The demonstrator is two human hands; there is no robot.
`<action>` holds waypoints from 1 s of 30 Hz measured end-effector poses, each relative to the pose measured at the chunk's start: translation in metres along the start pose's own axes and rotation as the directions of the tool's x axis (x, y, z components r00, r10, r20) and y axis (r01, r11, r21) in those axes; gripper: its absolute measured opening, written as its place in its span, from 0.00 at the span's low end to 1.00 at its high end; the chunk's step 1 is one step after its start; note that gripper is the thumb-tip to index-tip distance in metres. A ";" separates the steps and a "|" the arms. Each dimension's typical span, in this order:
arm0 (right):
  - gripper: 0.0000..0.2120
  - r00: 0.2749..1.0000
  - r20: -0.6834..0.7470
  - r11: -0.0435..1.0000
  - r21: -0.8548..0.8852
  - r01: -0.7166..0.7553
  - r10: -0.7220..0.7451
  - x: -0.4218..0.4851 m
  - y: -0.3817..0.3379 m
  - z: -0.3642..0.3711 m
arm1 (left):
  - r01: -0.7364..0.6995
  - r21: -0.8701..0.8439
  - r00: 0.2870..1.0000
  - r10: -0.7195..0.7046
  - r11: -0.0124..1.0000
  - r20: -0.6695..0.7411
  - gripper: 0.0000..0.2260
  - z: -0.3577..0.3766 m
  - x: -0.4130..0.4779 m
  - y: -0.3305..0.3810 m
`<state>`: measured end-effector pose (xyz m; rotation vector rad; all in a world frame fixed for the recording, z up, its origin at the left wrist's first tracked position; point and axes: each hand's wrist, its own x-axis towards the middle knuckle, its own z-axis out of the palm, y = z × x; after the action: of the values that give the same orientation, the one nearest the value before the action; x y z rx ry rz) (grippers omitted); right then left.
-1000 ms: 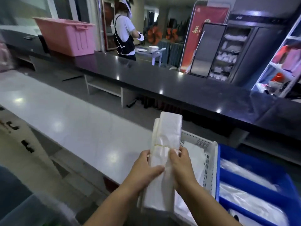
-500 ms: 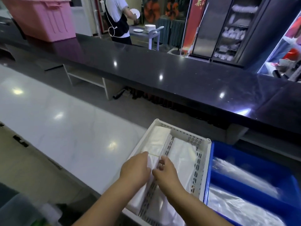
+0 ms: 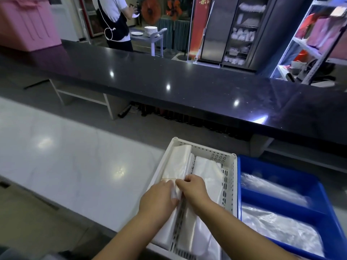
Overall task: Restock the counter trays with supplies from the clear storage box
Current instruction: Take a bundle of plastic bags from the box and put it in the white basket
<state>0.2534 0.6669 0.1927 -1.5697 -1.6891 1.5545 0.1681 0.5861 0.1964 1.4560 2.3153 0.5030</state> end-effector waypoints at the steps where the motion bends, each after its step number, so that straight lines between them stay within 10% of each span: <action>1: 0.16 1.000 -0.012 1.000 -0.006 0.010 -0.010 -0.001 -0.002 -0.001 | -0.007 -0.005 1.000 0.007 1.000 -0.013 0.15 -0.001 -0.001 -0.004; 6: 0.01 0.996 0.073 0.974 0.224 0.036 -0.054 -0.001 -0.015 -0.018 | 0.038 -0.377 0.995 -0.069 0.926 -0.069 0.17 -0.019 0.007 -0.017; 10: 0.06 0.971 0.202 0.936 0.348 0.051 -0.128 -0.001 -0.023 -0.038 | 0.220 -0.810 0.972 -0.057 0.544 0.226 0.08 -0.033 0.013 -0.016; 13: 0.11 0.942 0.300 0.988 0.010 0.157 -0.152 -0.002 -0.010 -0.053 | 0.202 -0.794 0.979 -0.140 0.573 0.148 0.05 -0.042 0.016 -0.025; 16: 0.16 0.804 0.490 0.492 -0.636 0.594 -0.337 0.000 0.015 -0.061 | 0.169 -0.715 0.978 -0.206 0.678 0.035 0.05 -0.052 0.016 -0.039; 19: 0.19 0.583 0.736 0.066 -0.601 0.797 -0.342 0.007 0.031 -0.061 | 0.169 -0.695 0.976 -0.215 0.699 0.021 0.05 -0.056 0.013 -0.046; 24: 0.19 0.478 0.812 -0.208 -0.559 0.803 -0.334 0.015 0.031 -0.060 | 0.169 -0.625 0.982 -0.185 0.762 0.039 0.05 -0.051 0.008 -0.044; 30: 0.05 0.523 0.772 -0.253 -0.621 0.742 -0.362 0.011 0.023 -0.075 | 0.112 -0.555 0.994 -0.093 0.824 0.063 0.04 -0.038 0.008 -0.029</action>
<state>0.3222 0.7057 0.1935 -0.2804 -3.2877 -0.1915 0.1242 0.5774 0.2146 1.0347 1.9609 1.0146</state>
